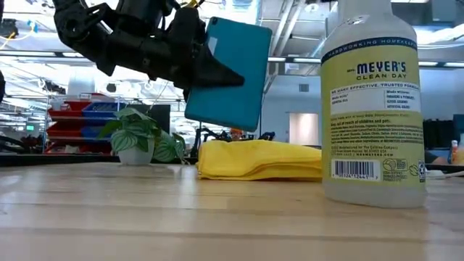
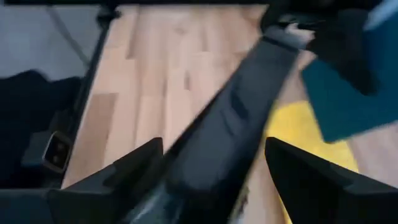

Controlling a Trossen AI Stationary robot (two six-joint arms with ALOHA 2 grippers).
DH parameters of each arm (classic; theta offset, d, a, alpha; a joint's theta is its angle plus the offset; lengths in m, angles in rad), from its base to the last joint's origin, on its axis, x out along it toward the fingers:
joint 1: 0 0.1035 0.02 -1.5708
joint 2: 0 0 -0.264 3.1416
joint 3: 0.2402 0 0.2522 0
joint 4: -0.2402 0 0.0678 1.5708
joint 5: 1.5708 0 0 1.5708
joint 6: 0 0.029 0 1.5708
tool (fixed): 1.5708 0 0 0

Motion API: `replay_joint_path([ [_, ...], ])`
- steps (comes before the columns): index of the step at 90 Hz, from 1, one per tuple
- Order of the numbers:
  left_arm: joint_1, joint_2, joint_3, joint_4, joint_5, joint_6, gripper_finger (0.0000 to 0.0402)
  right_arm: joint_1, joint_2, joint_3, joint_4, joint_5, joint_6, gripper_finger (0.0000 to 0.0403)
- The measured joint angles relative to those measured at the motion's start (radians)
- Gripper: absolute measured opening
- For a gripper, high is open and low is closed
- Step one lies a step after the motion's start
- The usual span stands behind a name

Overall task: Apply microfiber cloth
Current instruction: Spray the back of the blue tablet using the white spray bottle

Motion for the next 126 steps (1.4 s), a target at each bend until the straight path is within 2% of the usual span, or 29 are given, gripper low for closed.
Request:
replay_joint_path([
  [12,0.0,0.0,0.0,-0.006,0.0,0.0,0.0011,-0.067,0.0,-0.003,0.036,-0.13,-0.09,0.0271],
  [40,0.0,0.0,0.0,-0.011,0.0,-0.009,0.0011,-0.122,0.006,-0.003,0.046,-0.258,-0.297,0.0271],
  [58,-0.001,0.0,0.0,-0.003,-0.001,-0.007,0.0011,-0.113,0.007,-0.003,0.067,-0.248,-0.44,0.0271],
  [77,-0.041,0.0,0.049,-0.013,-0.004,0.051,0.0011,-0.116,0.008,-0.003,0.072,-0.247,-0.424,0.0271],
  [88,-0.073,0.0,0.101,-0.089,-0.005,0.093,0.0011,-0.122,0.008,-0.004,0.107,-0.24,-0.384,0.0271],
  [107,-0.128,0.0,0.198,-0.297,-0.107,0.169,0.0011,-0.122,0.008,-0.004,0.125,-0.212,-0.355,0.0271],
  [126,-0.151,0.0,0.24,-0.34,-0.173,0.158,0.0011,-0.123,0.008,-0.004,0.125,-0.208,-0.33,0.0271],
])
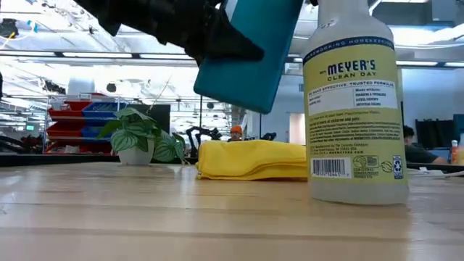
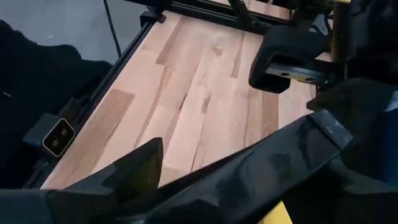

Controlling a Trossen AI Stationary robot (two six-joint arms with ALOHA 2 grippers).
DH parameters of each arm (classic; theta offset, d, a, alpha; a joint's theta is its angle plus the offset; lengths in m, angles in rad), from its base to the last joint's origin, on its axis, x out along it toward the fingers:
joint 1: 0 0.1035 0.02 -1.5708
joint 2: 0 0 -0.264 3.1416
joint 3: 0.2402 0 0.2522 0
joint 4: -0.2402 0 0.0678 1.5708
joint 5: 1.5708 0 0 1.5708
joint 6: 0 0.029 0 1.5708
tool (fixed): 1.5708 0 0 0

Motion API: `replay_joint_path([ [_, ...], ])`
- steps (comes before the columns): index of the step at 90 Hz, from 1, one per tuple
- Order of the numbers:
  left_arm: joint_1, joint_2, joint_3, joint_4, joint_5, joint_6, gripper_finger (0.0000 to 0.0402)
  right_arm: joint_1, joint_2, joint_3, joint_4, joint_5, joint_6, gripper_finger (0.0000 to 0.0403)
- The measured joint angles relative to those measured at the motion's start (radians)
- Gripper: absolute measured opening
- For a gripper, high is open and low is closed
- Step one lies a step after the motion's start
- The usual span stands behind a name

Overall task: Apply microfiber cloth
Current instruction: Spray the back of the blue tablet using the white spray bottle

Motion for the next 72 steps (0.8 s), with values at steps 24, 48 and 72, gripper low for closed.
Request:
replay_joint_path([
  [24,0.001,-0.006,0.004,-0.006,-0.043,-0.149,0.0011,-0.006,0.0,0.0,-0.006,0.087,0.05,0.0271],
  [48,0.004,-0.085,-0.048,0.015,-0.007,-0.303,0.0011,-0.003,0.0,0.0,-0.007,0.159,0.114,0.0271],
  [72,-0.004,-0.154,-0.081,0.026,-0.003,-0.311,0.0011,-0.002,0.0,0.0,-0.006,0.209,0.135,0.0271],
])
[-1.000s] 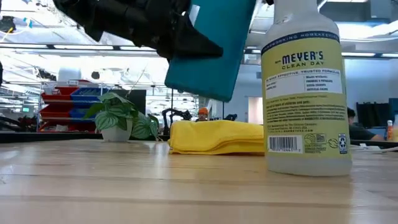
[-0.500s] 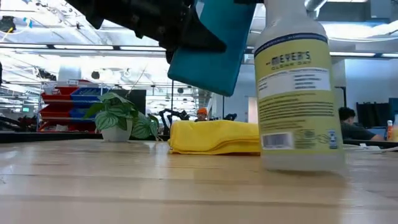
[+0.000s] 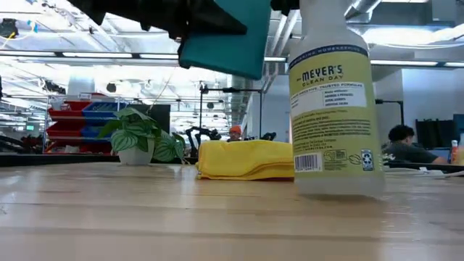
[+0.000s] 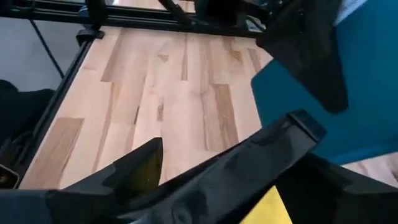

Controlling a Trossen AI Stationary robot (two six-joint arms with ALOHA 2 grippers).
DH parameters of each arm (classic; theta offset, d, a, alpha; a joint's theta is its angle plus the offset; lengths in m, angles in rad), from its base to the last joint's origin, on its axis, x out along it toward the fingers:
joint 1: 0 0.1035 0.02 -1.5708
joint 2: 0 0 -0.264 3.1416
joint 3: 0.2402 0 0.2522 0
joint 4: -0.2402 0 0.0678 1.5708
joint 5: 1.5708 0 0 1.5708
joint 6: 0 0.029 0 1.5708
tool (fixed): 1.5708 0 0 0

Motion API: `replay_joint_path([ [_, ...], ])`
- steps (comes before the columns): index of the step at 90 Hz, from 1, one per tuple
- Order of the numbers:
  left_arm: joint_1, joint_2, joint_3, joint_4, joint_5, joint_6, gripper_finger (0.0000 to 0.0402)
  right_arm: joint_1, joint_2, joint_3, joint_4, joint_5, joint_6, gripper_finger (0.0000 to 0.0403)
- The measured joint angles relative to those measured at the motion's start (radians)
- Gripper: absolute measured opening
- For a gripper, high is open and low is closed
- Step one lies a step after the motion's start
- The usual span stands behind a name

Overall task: Apply microfiber cloth
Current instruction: Spray the back of the blue tablet using the white spray bottle

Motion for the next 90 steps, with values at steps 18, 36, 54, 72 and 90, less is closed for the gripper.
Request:
replay_joint_path([
  [18,-0.002,0.001,0.0,-0.005,0.001,0.003,0.0011,0.0,0.0,0.0,0.0,0.018,0.001,0.027],
  [36,-0.002,0.002,-0.001,-0.006,0.001,0.003,0.0011,0.0,0.0,0.0,0.0,0.018,0.0,0.0257],
  [54,-0.002,0.002,-0.001,-0.007,0.0,0.004,0.0011,0.001,0.0,0.0,0.0,0.018,0.0,0.0194],
  [72,-0.002,0.002,-0.001,-0.007,0.0,0.012,0.0011,0.015,0.0,0.0,-0.005,0.018,0.001,0.0171],
  [90,-0.002,0.002,-0.001,-0.007,0.0,0.016,0.0011,0.017,0.0,0.0,-0.024,0.016,0.132,0.0171],
])
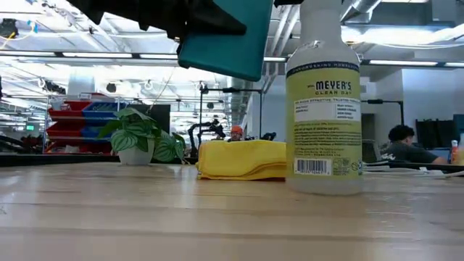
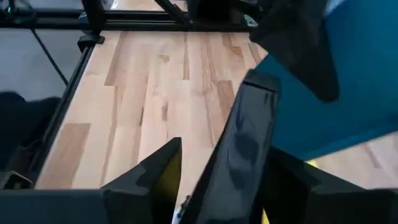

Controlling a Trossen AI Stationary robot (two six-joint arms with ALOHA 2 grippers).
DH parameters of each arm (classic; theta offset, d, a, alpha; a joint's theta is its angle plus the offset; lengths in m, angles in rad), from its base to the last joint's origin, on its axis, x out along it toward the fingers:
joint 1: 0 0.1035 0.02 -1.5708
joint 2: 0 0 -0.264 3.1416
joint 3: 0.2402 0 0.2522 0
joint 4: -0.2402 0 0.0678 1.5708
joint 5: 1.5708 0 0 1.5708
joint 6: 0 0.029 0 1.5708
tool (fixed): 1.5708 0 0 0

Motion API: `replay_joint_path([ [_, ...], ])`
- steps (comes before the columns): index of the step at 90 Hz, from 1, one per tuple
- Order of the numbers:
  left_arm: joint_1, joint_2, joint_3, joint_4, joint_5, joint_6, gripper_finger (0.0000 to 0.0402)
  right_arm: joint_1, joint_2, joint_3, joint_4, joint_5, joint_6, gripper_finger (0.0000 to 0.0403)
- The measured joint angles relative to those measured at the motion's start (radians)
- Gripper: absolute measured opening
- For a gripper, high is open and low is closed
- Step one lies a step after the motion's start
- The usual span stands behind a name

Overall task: Apply microfiber cloth
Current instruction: Spray the back of the blue tablet using the white spray bottle

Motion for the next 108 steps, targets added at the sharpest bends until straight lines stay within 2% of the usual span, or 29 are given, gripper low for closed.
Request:
replay_joint_path([
  [12,0.0,0.0,0.0,0.0,0.0,0.005,0.0011,-0.007,0.0,0.0,-0.021,-0.031,-0.002,0.0175],
  [21,0.0,0.0,0.0,0.0,0.0,0.014,0.0011,0.004,0.0,0.0,-0.016,-0.044,-0.134,0.0191],
  [35,0.0,0.0,0.0,0.0,0.0,0.018,0.0011,0.022,0.0,0.0,-0.001,-0.05,-0.395,0.0237],
  [48,0.0,0.0,0.0,-0.003,0.006,0.034,0.0011,0.006,0.0,0.0,-0.005,-0.053,-0.495,0.0274],
  [61,0.0,0.0,0.0,-0.003,0.008,0.04,0.0011,-0.012,0.0,0.0,-0.032,-0.057,-0.577,0.0295],
  [75,0.004,0.0,0.0,-0.003,0.01,0.041,0.0011,-0.021,0.001,0.0,-0.063,-0.119,-0.562,0.0295],
  [90,0.004,0.0,0.0,-0.003,0.01,0.053,0.0011,-0.021,0.001,0.0,-0.023,-0.119,-0.396,0.0284],
  [99,0.004,0.0,0.0,-0.003,0.01,0.06,0.0011,-0.016,0.001,0.0,-0.005,-0.108,-0.3,0.0258],
  [108,0.004,0.0,0.0,-0.003,0.01,0.077,0.0011,-0.001,0.001,0.007,-0.022,-0.056,-0.2,0.0207],
])
